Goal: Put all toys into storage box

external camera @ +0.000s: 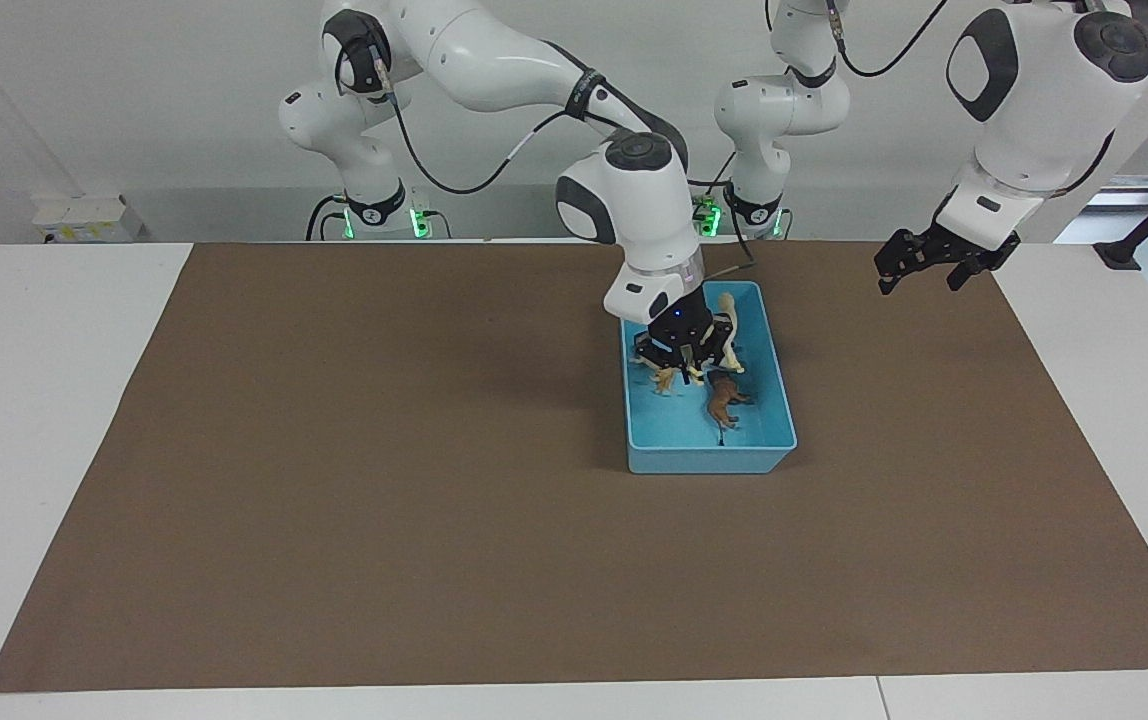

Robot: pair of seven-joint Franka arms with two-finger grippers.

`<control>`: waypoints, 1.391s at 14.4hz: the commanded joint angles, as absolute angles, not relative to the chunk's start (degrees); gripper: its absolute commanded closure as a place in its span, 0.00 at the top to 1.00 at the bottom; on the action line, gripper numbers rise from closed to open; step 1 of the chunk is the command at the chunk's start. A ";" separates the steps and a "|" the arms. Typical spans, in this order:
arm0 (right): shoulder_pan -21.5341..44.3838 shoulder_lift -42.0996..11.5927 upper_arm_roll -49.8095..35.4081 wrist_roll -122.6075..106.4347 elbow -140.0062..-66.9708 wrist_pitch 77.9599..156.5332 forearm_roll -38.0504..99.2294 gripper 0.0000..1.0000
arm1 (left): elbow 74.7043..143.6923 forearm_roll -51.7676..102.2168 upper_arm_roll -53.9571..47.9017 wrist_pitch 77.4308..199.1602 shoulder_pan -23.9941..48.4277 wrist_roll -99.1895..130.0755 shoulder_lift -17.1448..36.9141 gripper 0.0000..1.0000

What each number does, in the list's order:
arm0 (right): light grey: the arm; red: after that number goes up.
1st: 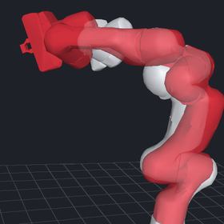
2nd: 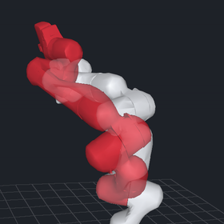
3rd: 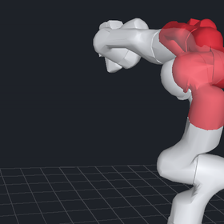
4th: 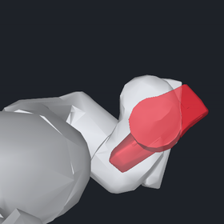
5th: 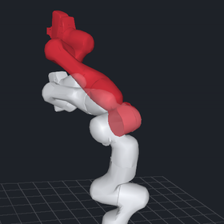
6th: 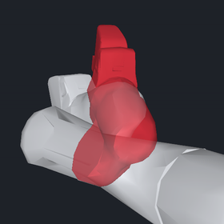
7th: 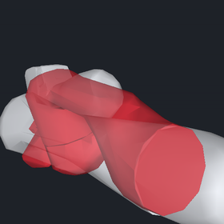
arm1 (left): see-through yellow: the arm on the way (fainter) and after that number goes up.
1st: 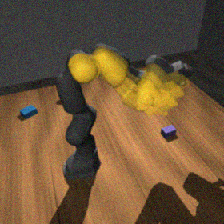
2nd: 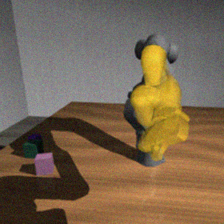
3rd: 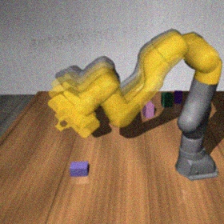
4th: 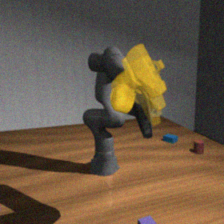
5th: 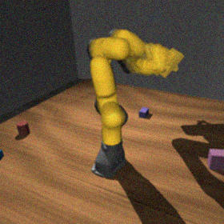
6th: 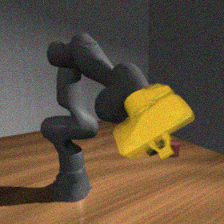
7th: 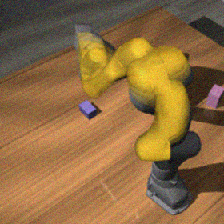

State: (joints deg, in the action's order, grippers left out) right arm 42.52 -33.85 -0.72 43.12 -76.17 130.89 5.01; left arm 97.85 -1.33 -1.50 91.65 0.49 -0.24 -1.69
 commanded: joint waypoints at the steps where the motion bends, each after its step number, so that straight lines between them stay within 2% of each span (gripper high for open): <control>1: 43.76 -33.66 -0.44 53.14 -74.00 128.50 3.78 1.00 | 98.26 -1.67 -1.41 91.76 0.53 -0.62 -2.55 1.00; 4: 43.86 -32.79 -0.44 55.10 -73.83 124.82 3.95 1.00 | 98.26 -1.67 -1.32 91.76 0.44 -0.62 -2.55 1.00; 7: 41.85 -27.53 0.78 56.16 -74.53 119.03 3.34 1.00 | 98.26 -1.67 -1.41 91.76 0.44 -0.62 -2.55 1.00; 11: 30.27 -18.21 1.67 40.76 -76.90 106.90 3.25 1.00 | 98.26 -1.67 -1.41 91.76 0.44 -0.70 -2.55 1.00; 13: 23.06 -15.13 1.67 26.00 -79.09 105.29 3.25 1.00 | 98.26 -1.67 -1.41 91.76 0.44 -0.62 -2.55 1.00; 16: 12.69 -13.89 1.67 7.34 -80.42 105.29 3.25 1.00 | 98.26 -1.67 -1.41 91.76 0.44 -0.62 -2.55 1.00; 18: 8.90 -13.97 1.67 3.18 -80.77 105.03 3.25 1.00 | 98.26 -1.67 -1.41 91.76 0.44 -0.62 -2.55 1.00; 20: 5.55 -13.19 1.67 2.73 -80.86 100.40 3.25 1.00 | 98.26 -1.67 -1.41 91.76 0.44 -0.62 -2.55 1.00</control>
State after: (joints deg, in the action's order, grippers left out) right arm 7.95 -14.85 2.77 3.91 -79.23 103.35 3.35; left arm 97.85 -1.33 -1.46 91.65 0.48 -0.24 -1.69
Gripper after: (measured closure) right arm 0.000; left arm 0.000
